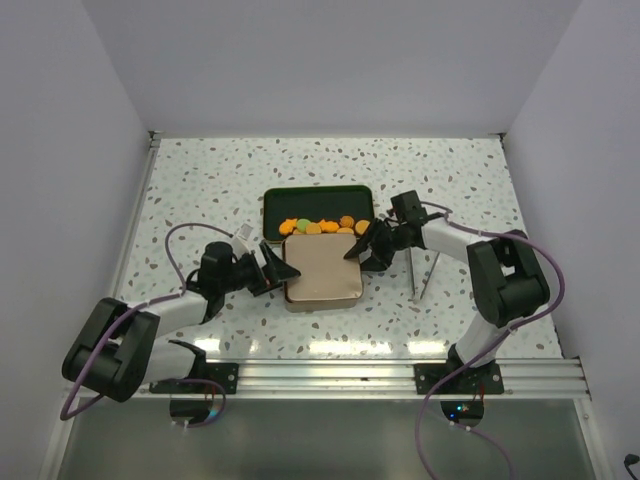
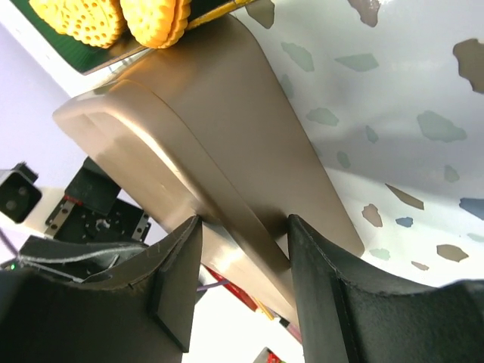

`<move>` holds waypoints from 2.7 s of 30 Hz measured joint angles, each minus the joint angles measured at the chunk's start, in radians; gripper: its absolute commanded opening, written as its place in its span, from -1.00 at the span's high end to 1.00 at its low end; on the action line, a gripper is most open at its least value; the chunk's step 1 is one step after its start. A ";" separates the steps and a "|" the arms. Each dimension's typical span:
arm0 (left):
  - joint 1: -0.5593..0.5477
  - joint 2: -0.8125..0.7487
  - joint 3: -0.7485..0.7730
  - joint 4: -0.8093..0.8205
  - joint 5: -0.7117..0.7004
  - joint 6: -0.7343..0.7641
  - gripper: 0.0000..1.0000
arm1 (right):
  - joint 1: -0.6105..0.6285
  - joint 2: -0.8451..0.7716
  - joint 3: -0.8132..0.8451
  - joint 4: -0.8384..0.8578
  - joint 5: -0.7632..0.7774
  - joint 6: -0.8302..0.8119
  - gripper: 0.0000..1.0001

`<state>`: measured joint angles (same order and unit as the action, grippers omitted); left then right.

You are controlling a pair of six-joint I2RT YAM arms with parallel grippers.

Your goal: Pack the cookies

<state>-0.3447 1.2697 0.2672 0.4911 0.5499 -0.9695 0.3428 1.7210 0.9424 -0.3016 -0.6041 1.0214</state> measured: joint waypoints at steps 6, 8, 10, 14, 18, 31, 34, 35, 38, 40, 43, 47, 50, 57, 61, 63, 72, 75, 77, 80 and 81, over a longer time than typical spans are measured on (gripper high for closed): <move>-0.018 -0.002 0.000 -0.004 -0.034 -0.008 -0.91 | 0.031 0.000 0.045 -0.071 0.062 -0.003 -0.02; -0.023 -0.002 0.000 -0.004 -0.041 -0.008 -0.91 | 0.039 0.000 0.052 -0.081 0.074 -0.003 -0.03; -0.027 -0.002 0.000 -0.005 -0.049 -0.010 -0.90 | 0.048 0.000 0.067 -0.102 0.091 -0.003 -0.05; -0.036 -0.002 0.000 -0.005 -0.068 -0.014 -0.90 | 0.070 0.004 0.107 -0.163 0.139 -0.001 -0.18; -0.048 0.003 0.005 -0.006 -0.084 -0.017 -0.87 | 0.100 0.018 0.149 -0.225 0.178 0.001 -0.33; -0.064 0.016 0.011 -0.041 -0.145 -0.013 0.11 | 0.134 0.046 0.217 -0.330 0.237 -0.009 -0.39; -0.061 0.001 0.016 -0.028 -0.151 -0.014 0.45 | 0.134 0.045 0.225 -0.370 0.251 -0.032 -0.42; -0.061 -0.003 0.020 -0.025 -0.158 -0.013 0.49 | 0.134 0.045 0.230 -0.388 0.255 -0.045 -0.46; -0.061 -0.004 0.025 -0.021 -0.164 -0.012 0.49 | 0.135 0.045 0.238 -0.420 0.262 -0.071 -0.50; -0.062 -0.004 0.027 -0.021 -0.164 -0.012 0.42 | 0.137 0.045 0.244 -0.435 0.267 -0.080 -0.54; -0.069 -0.003 0.031 -0.027 -0.160 -0.011 0.37 | 0.142 0.045 0.253 -0.457 0.275 -0.097 -0.63; -0.084 -0.003 0.043 -0.059 -0.145 -0.003 0.29 | 0.142 0.048 0.270 -0.501 0.291 -0.124 -0.71; -0.089 -0.012 0.055 -0.103 -0.134 0.016 -0.08 | 0.138 0.048 0.287 -0.531 0.304 -0.145 -0.82; -0.067 -0.091 0.058 -0.211 -0.135 0.062 -0.68 | 0.126 0.044 0.311 -0.579 0.319 -0.204 -0.85; -0.035 -0.129 0.069 -0.280 -0.138 0.087 -0.75 | 0.113 0.024 0.304 -0.596 0.336 -0.246 -0.79; -0.013 -0.158 0.081 -0.323 -0.146 0.105 -0.75 | 0.100 -0.003 0.281 -0.588 0.335 -0.264 -0.75; 0.077 -0.315 0.129 -0.488 -0.183 0.163 -0.75 | 0.084 -0.020 0.214 -0.489 0.313 -0.303 -0.28; 0.083 -0.349 0.155 -0.543 -0.200 0.174 -0.75 | 0.109 -0.003 0.219 -0.453 0.290 -0.301 -0.20; 0.083 -0.367 0.174 -0.574 -0.211 0.177 -0.75 | 0.139 0.009 0.228 -0.435 0.280 -0.293 -0.16; 0.083 -0.398 0.202 -0.613 -0.222 0.178 -0.75 | 0.198 0.040 0.252 -0.408 0.260 -0.259 -0.12; 0.083 -0.410 0.211 -0.624 -0.226 0.178 -0.75 | 0.221 0.055 0.262 -0.395 0.249 -0.245 -0.11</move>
<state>-0.2615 0.8600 0.4778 -0.1333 0.3241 -0.7914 0.5636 1.7756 1.2045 -0.6968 -0.3550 0.7761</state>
